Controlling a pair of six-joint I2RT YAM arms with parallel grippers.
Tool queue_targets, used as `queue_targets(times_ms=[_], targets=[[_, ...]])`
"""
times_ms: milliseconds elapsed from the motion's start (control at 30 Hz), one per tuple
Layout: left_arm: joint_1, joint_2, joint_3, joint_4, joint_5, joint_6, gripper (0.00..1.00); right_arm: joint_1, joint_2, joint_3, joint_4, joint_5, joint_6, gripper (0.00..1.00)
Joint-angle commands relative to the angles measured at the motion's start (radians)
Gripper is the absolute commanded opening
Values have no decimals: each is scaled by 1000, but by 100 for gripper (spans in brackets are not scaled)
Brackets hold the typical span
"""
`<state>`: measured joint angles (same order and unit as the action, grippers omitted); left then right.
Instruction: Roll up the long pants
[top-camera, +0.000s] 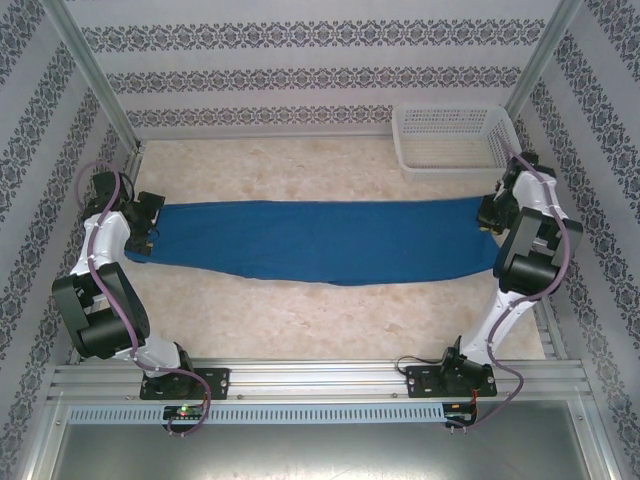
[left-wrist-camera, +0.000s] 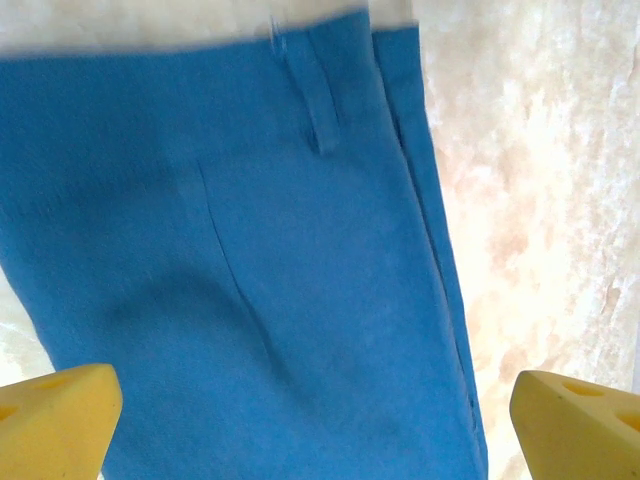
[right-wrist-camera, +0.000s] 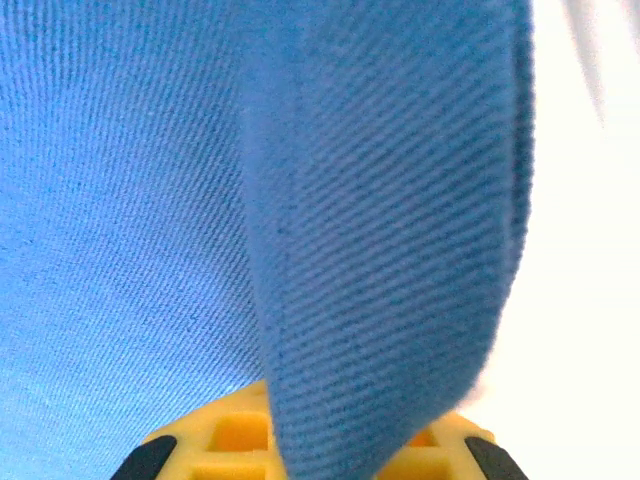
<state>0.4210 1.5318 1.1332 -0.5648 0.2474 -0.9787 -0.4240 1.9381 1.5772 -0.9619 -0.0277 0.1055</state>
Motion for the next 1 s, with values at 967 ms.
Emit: queue_targets(times_ms=[967], targets=[[-17,-107,61,-121,-40,-3,100,748,-260,138,228,-373,575,0]])
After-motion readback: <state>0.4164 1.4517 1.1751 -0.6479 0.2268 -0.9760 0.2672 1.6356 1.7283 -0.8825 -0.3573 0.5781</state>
